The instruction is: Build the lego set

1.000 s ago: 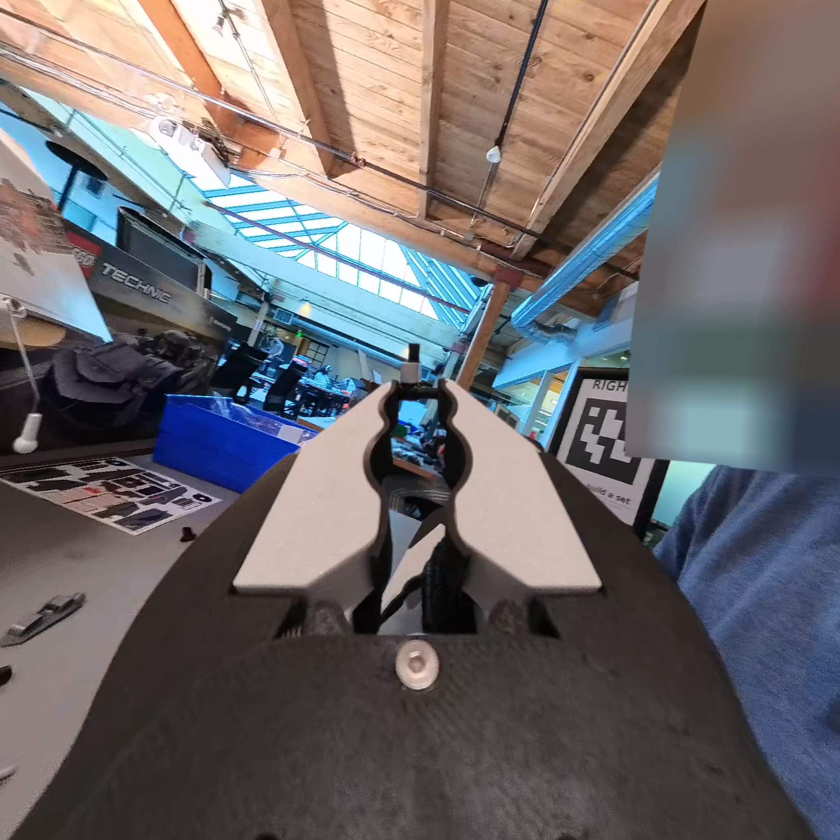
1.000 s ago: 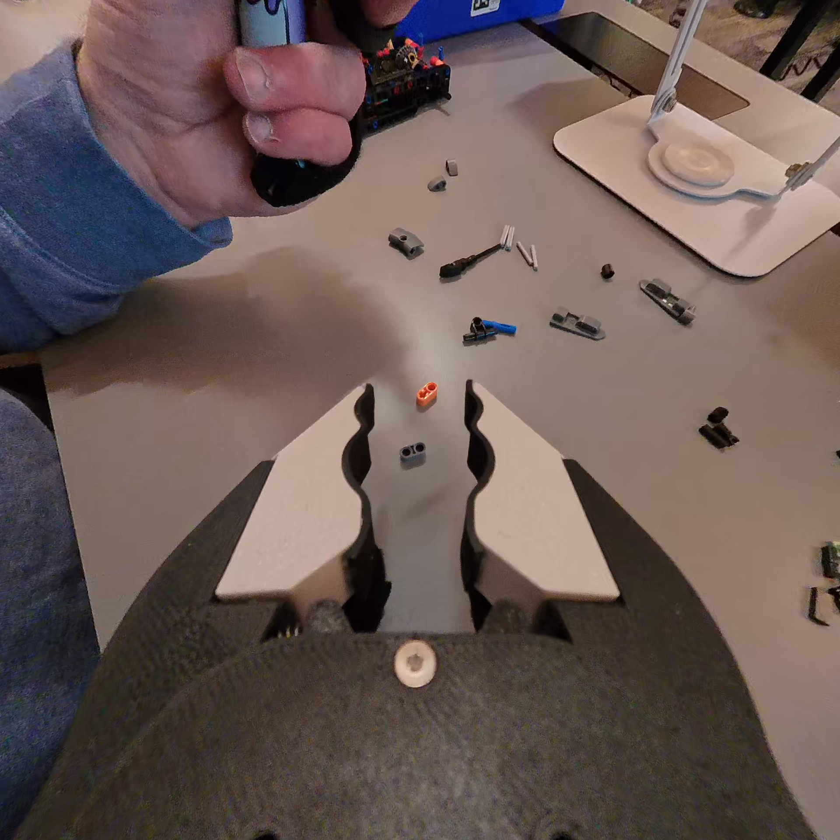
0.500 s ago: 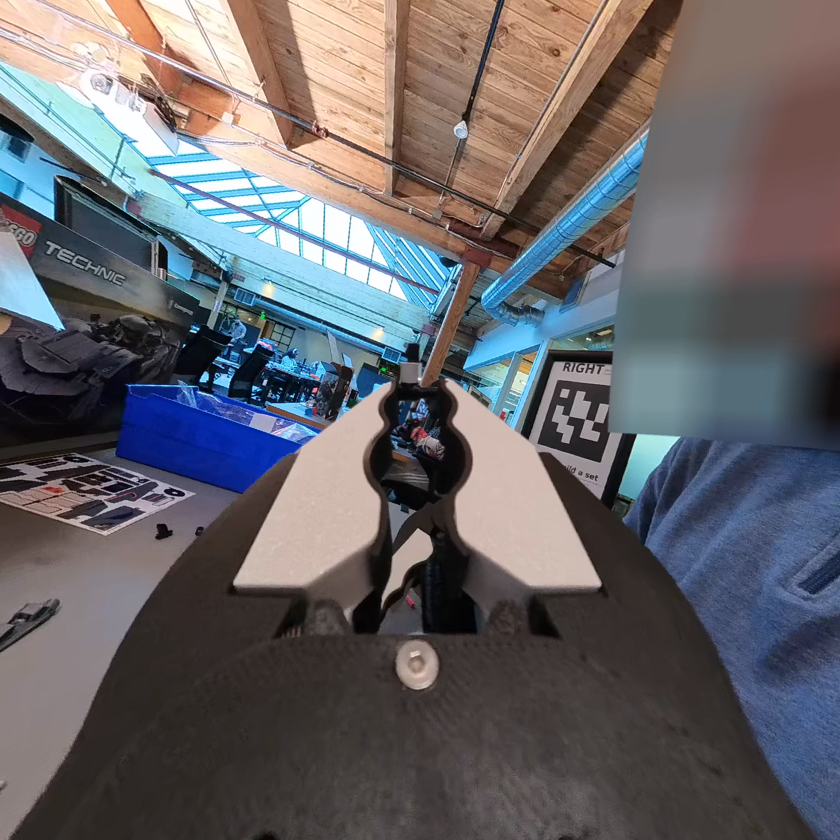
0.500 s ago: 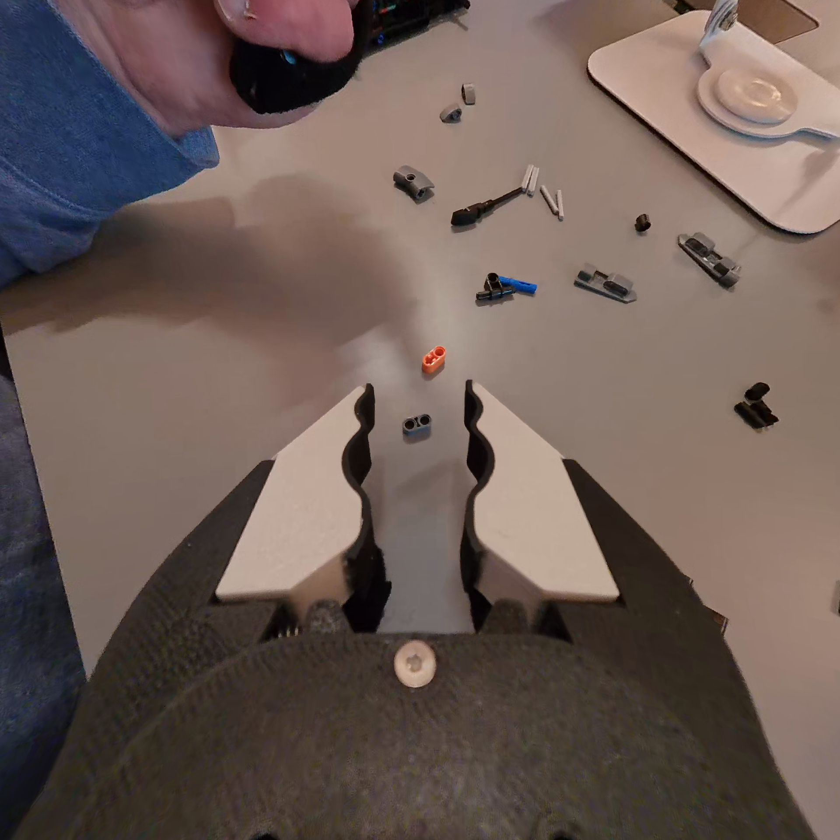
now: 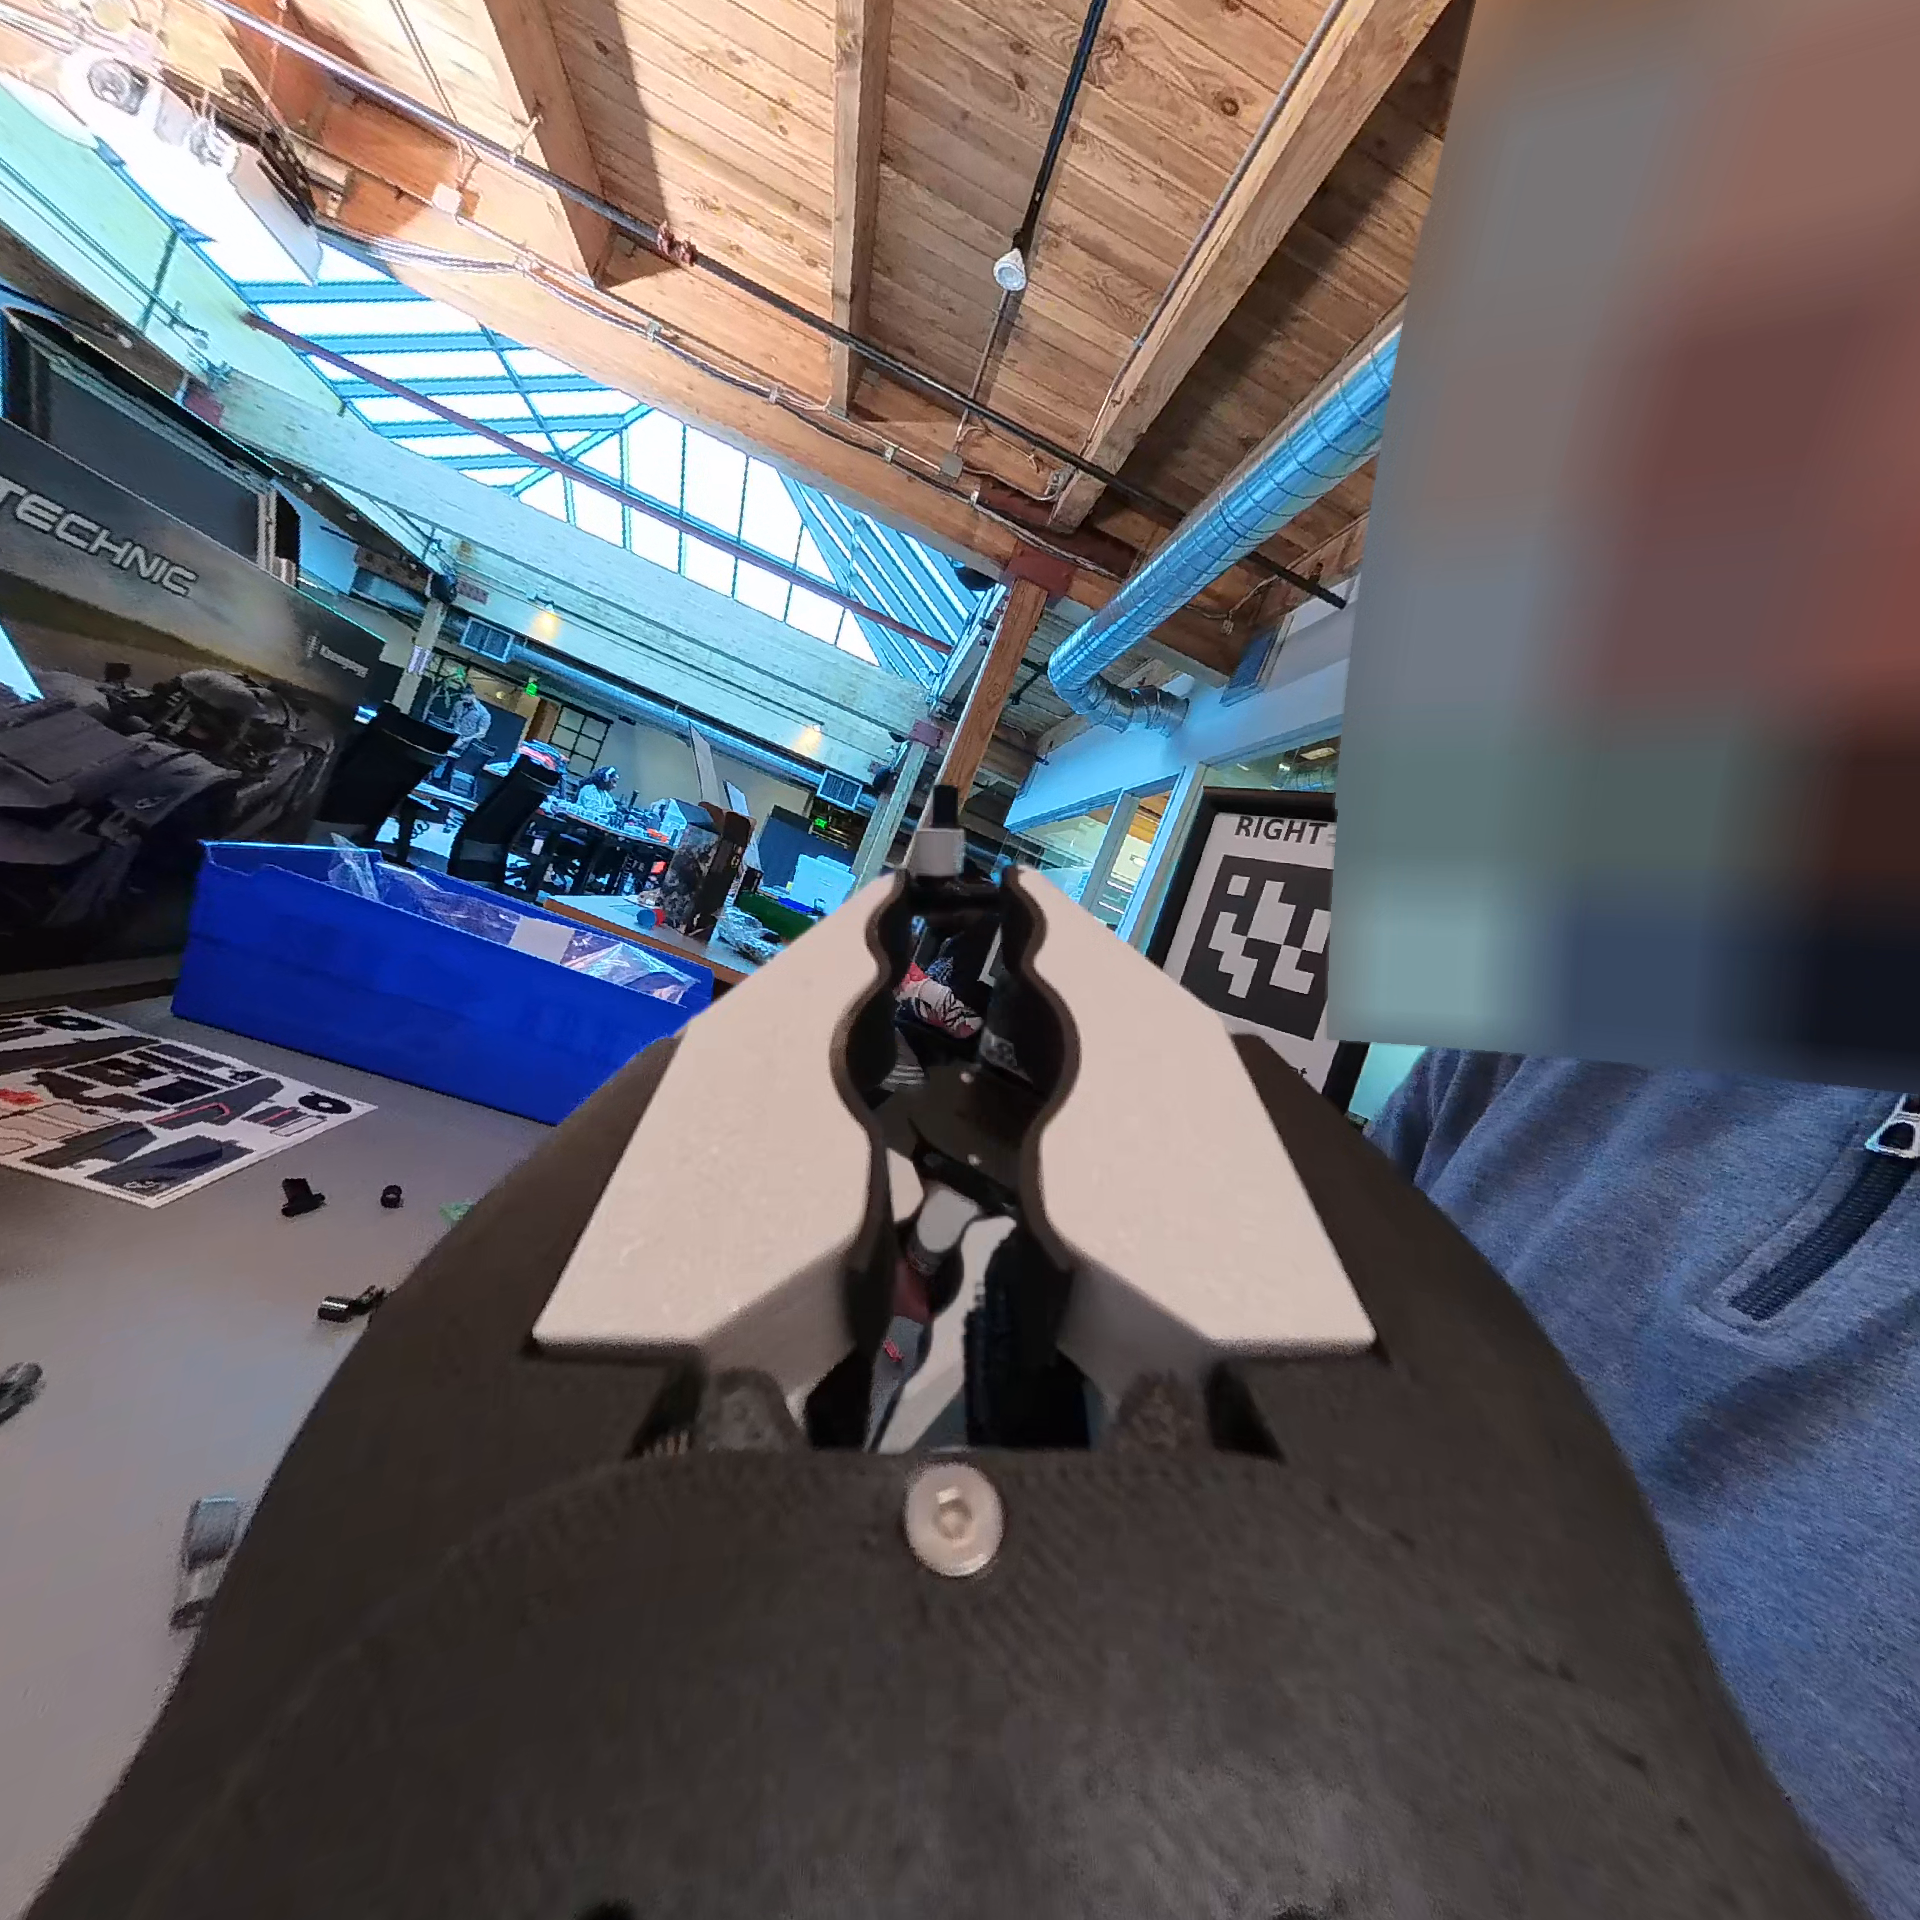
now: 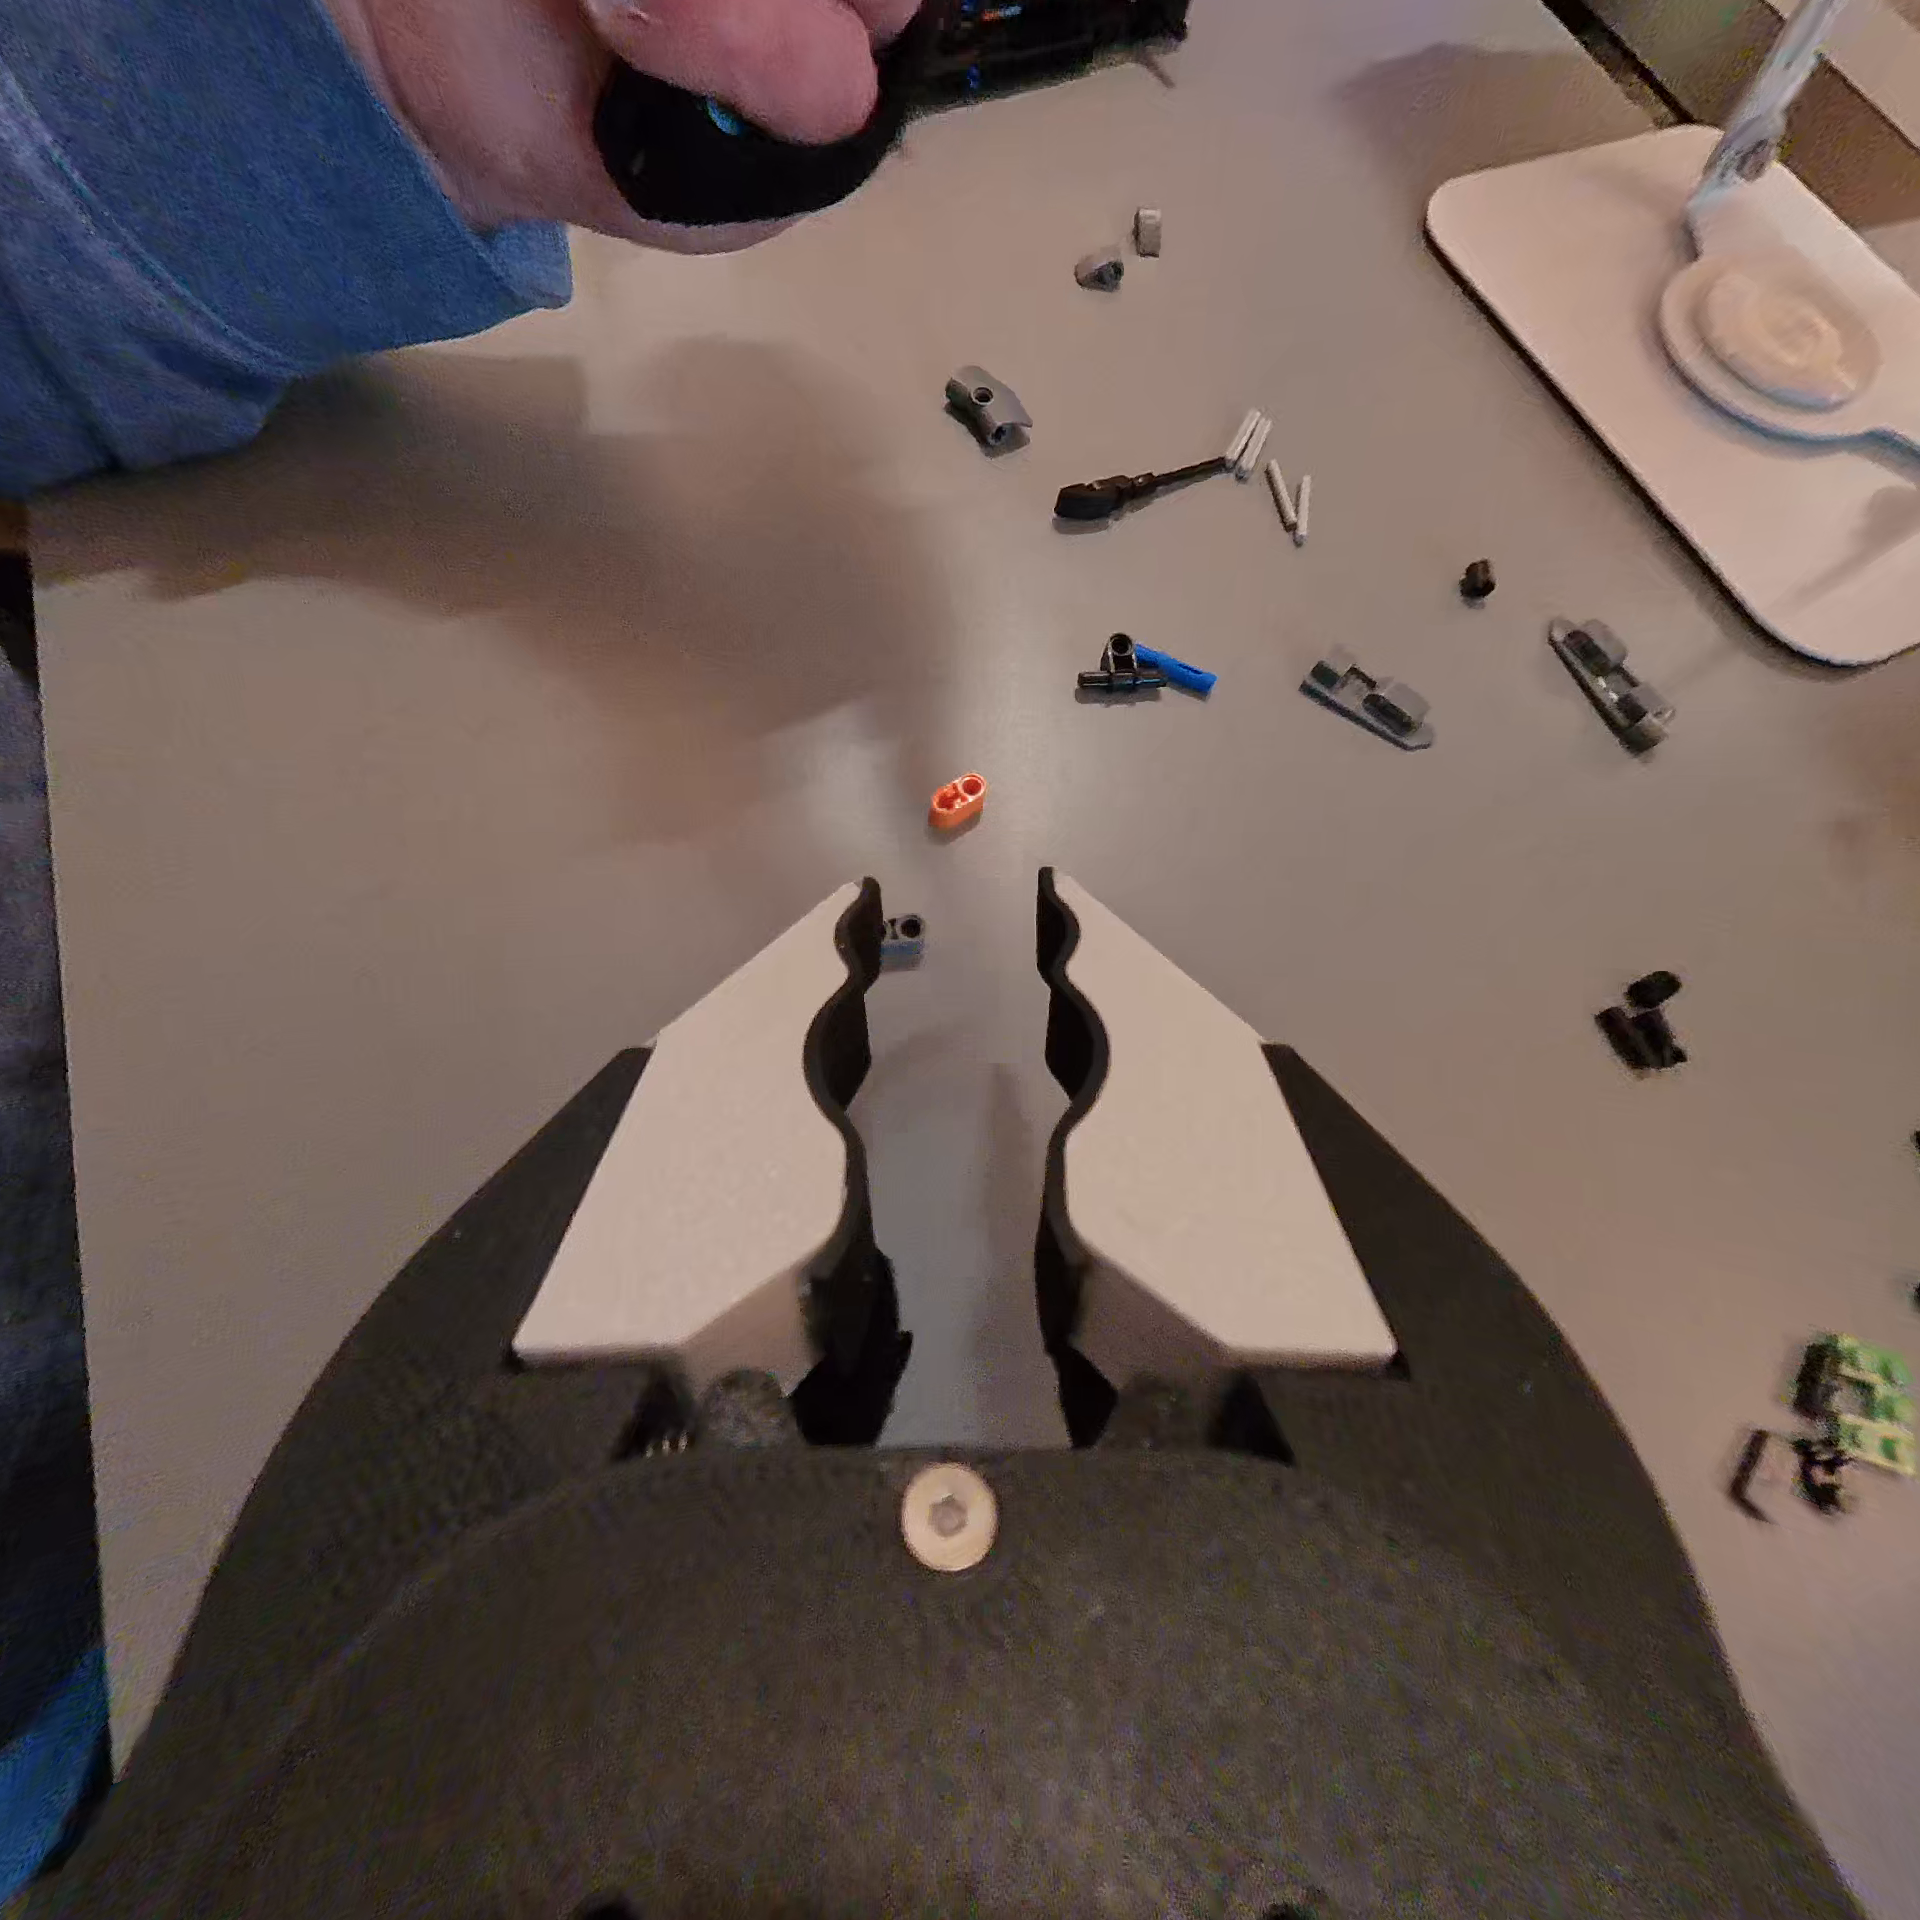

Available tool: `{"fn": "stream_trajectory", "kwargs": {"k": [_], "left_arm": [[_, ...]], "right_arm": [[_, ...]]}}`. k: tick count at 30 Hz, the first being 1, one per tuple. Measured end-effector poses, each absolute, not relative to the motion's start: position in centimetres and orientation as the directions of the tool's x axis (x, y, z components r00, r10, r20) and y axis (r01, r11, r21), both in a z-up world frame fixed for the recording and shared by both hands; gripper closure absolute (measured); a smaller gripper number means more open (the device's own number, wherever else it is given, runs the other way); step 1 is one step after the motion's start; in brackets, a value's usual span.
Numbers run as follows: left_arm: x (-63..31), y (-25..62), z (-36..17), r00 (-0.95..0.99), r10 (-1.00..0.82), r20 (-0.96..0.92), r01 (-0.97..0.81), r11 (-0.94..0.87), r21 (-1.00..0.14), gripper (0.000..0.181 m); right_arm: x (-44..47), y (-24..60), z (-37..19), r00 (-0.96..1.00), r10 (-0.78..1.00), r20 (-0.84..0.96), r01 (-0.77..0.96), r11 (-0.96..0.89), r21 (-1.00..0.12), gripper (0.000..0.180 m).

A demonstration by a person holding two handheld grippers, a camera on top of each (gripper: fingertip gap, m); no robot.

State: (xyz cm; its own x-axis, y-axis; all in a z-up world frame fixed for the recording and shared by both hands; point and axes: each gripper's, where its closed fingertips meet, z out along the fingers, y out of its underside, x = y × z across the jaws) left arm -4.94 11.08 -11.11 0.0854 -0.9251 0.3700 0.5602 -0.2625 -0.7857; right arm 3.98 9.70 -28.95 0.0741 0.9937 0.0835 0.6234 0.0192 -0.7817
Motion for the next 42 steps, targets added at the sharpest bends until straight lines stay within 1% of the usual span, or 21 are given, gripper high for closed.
{"fn": "stream_trajectory", "kwargs": {"k": [3,6,10,13,18,20,26,28,31,34,38,42], "left_arm": [[-4.8,11.0,-11.4,0.066,-0.925,0.375,0.553,-0.279,-0.785,0.167],[-4.7,10.9,-11.5,0.047,-0.924,0.38,0.553,-0.293,-0.78,0.167],[-4.5,11.0,-11.7,0.038,-0.922,0.384,0.546,-0.303,-0.781,0.167],[-4.4,11.1,-12.0,0.035,-0.92,0.39,0.539,-0.311,-0.783,0.167],[-4.2,11.3,-12.3,0.031,-0.918,0.396,0.531,-0.32,-0.784,0.167],[-4.2,11.4,-12.3,0.027,-0.917,0.398,0.531,-0.324,-0.783,0.167],[-4.1,11.6,-12.5,0.015,-0.915,0.404,0.525,-0.337,-0.782,0.167],[-4.1,11.7,-12.6,0.016,-0.914,0.405,0.521,-0.339,-0.784,0.167],[-4.0,11.6,-12.7,0.016,-0.915,0.404,0.512,-0.34,-0.789,0.167],[-3.9,11.5,-12.7,0.018,-0.917,0.399,0.495,-0.339,-0.8,0.167],[-3.7,11.1,-12.6,0.008,-0.922,0.388,0.485,-0.336,-0.808,0.167],[-3.6,11.0,-12.3,0.023,-0.925,0.379,0.484,-0.322,-0.814,0.167]], "right_arm": [[4.2,9.8,-28.8,-0.041,0.993,0.114,0.637,0.114,-0.762,0.156],[4.0,9.8,-28.9,-0.157,0.981,0.115,0.645,0.19,-0.74,0.155],[3.8,9.4,-30.2,-0.31,0.947,0.086,0.666,0.28,-0.692,0.155],[3.6,8.5,-31.3,-0.417,0.908,0.044,0.653,0.333,-0.68,0.156],[3.3,8.4,-33.0,-0.494,0.869,0.045,0.664,0.41,-0.625,0.163],[3.1,8.2,-33.0,-0.507,0.862,0.029,0.654,0.406,-0.639,0.169],[2.9,8.0,-32.5,-0.503,0.864,-0.011,0.638,0.362,-0.68,0.17],[2.7,8.3,-31.2,-0.477,0.878,-0.032,0.621,0.311,-0.72,0.17],[2.2,9.1,-27.5,-0.448,0.892,-0.059,0.556,0.226,-0.8,0.17],[2.0,9.8,-23.2,-0.442,0.897,-0.021,0.468,0.211,-0.858,0.171],[1.8,10.2,-18.5,-0.438,0.898,0.05,0.385,0.238,-0.892,0.171],[1.7,10.5,-16.1,-0.433,0.895,0.109,0.357,0.281,-0.891,0.171]]}}
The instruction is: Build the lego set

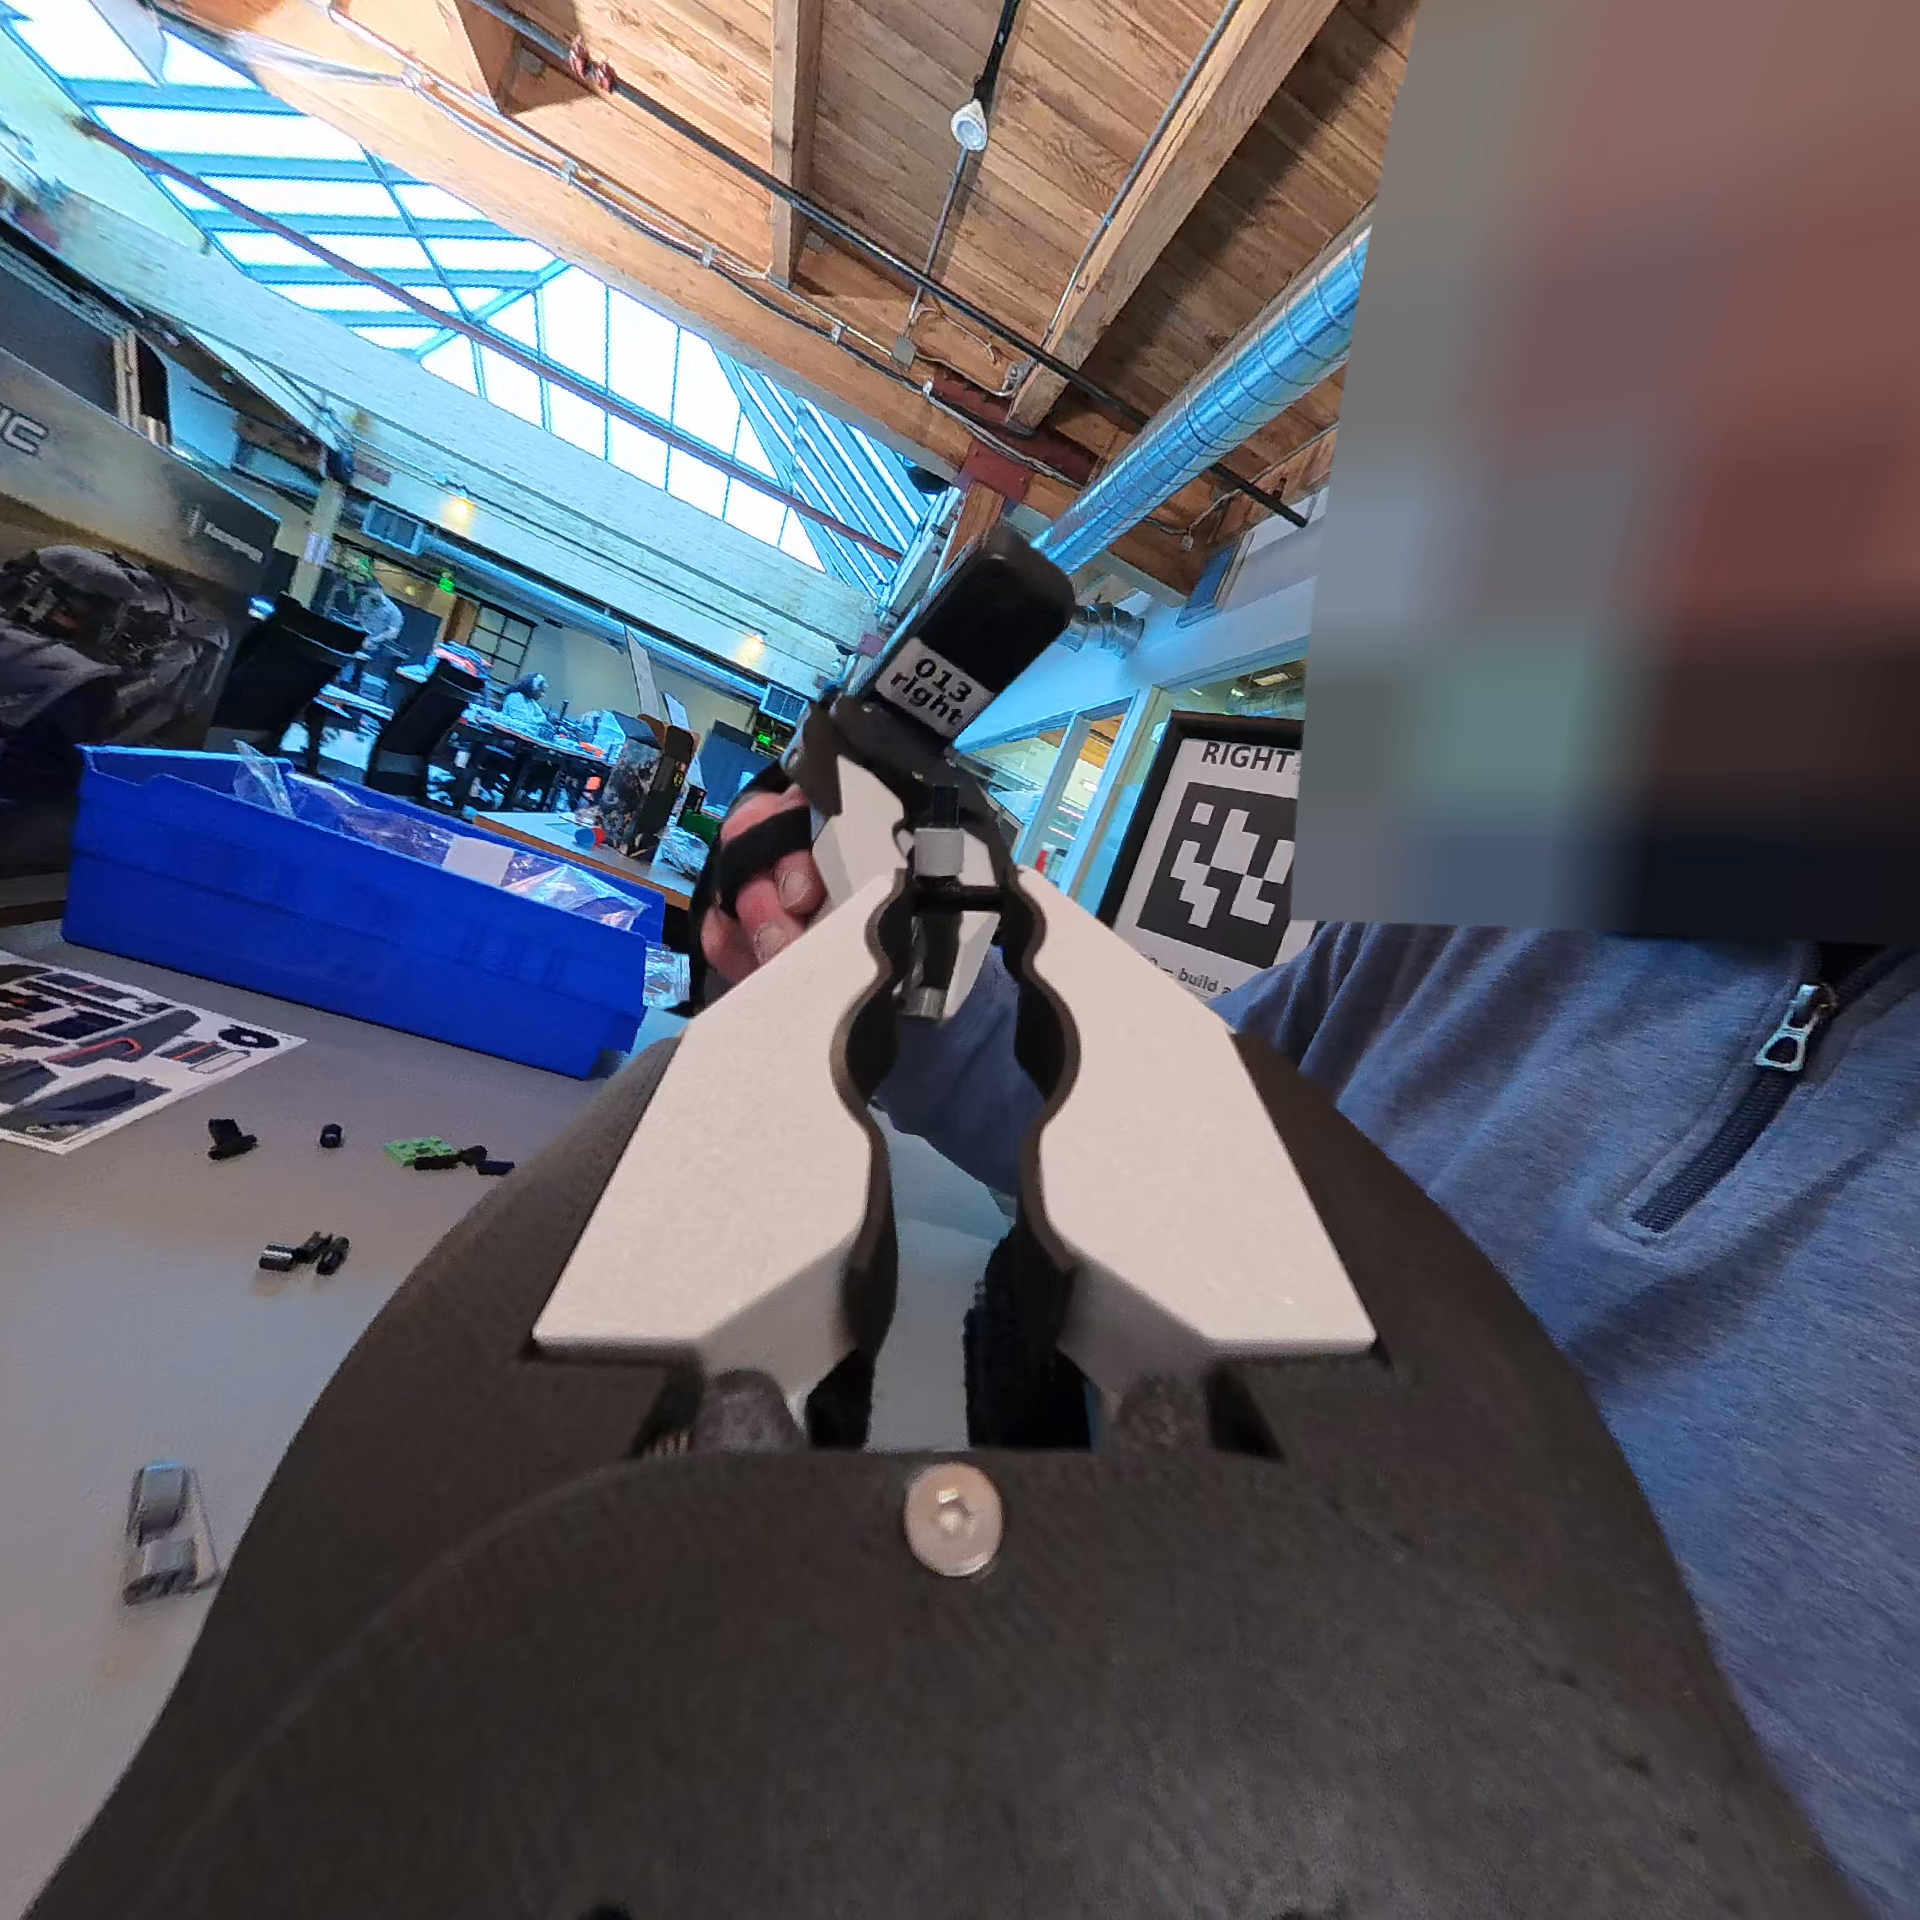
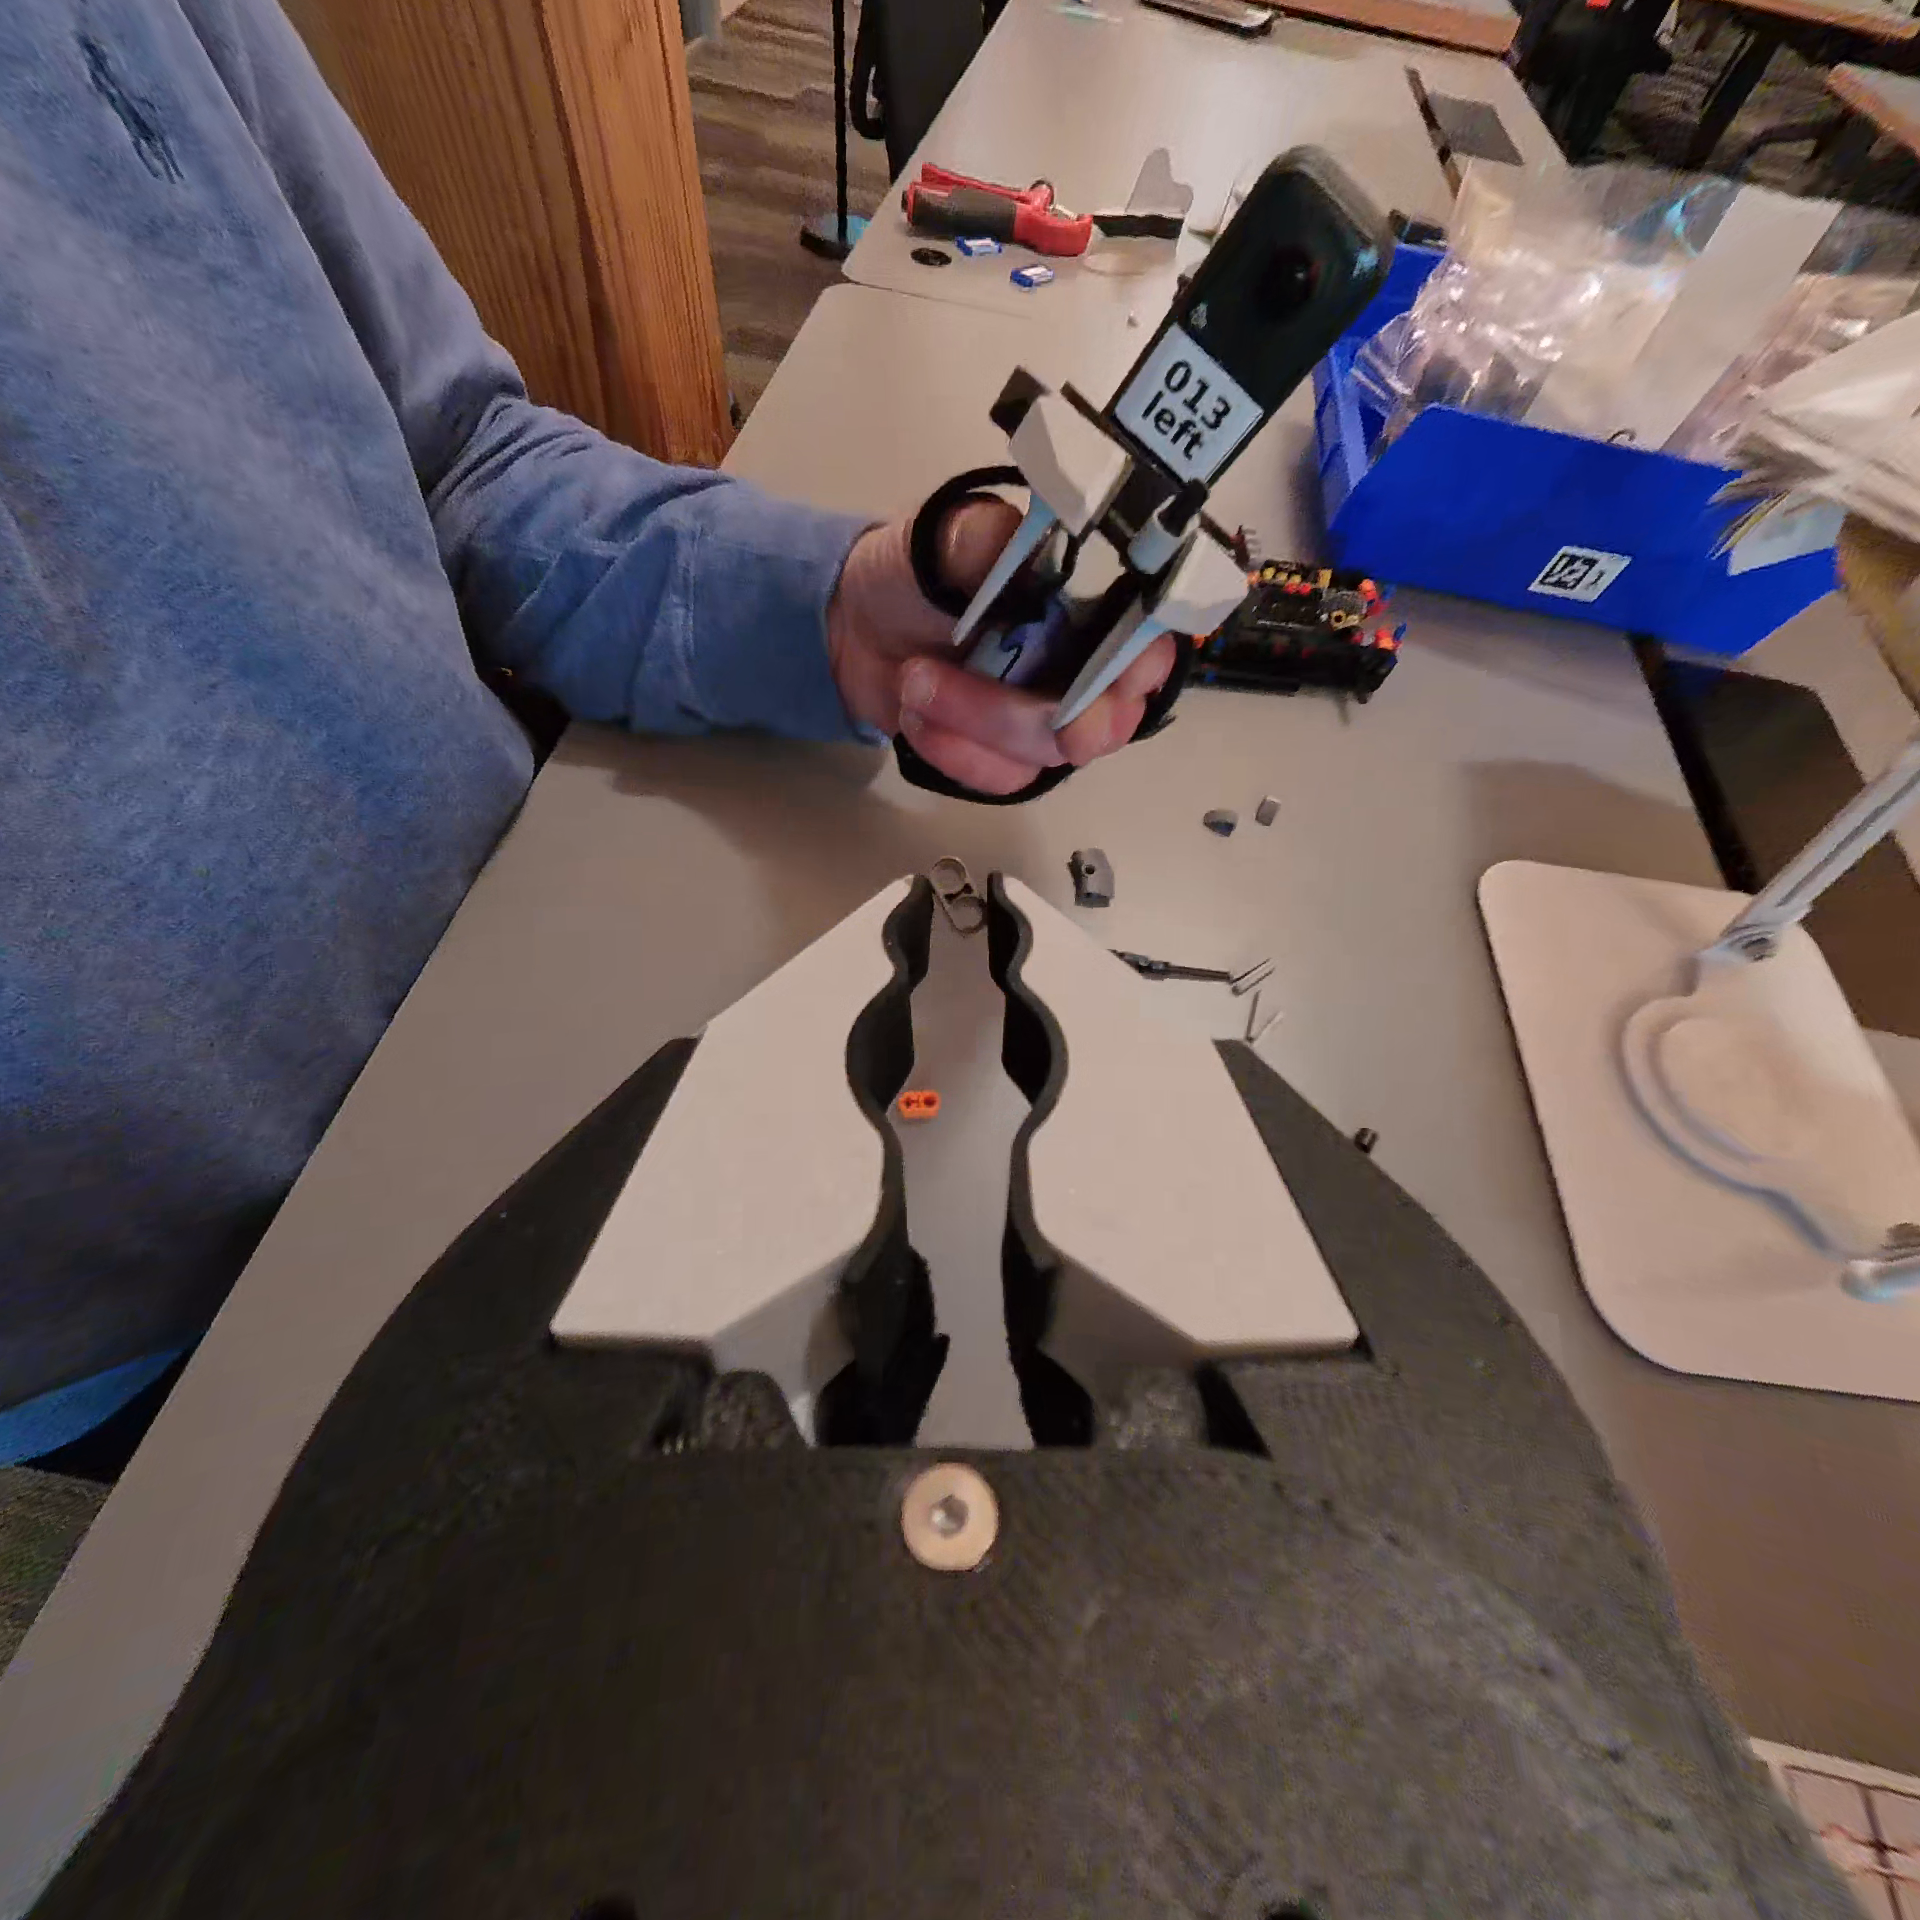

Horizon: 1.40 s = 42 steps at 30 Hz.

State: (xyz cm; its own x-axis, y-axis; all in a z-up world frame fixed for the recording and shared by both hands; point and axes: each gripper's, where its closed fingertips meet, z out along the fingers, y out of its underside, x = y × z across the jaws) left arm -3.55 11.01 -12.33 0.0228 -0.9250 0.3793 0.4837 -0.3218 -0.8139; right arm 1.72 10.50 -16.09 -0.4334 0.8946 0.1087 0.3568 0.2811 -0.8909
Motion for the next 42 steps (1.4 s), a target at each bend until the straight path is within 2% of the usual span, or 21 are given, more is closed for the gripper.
{"fn": "stream_trajectory", "kwargs": {"k": [22,35,42], "left_arm": [[-2.0,10.5,-12.8,0.047,-0.929,0.367,0.409,-0.317,-0.855,0.166],[-1.5,10.2,-13.0,0.054,-0.937,0.345,0.377,-0.301,-0.876,0.167],[-0.6,8.8,-13.7,0.021,-0.946,0.324,0.261,-0.307,-0.915,0.167]], "right_arm": [[1.2,10.5,-11.8,-0.431,0.892,0.134,0.275,0.272,-0.922,0.174],[0.6,10.4,-11.2,-0.444,0.885,0.139,0.27,0.281,-0.921,0.174],[0.1,9.7,-11.6,-0.471,0.871,0.14,0.283,0.299,-0.911,0.174]]}}
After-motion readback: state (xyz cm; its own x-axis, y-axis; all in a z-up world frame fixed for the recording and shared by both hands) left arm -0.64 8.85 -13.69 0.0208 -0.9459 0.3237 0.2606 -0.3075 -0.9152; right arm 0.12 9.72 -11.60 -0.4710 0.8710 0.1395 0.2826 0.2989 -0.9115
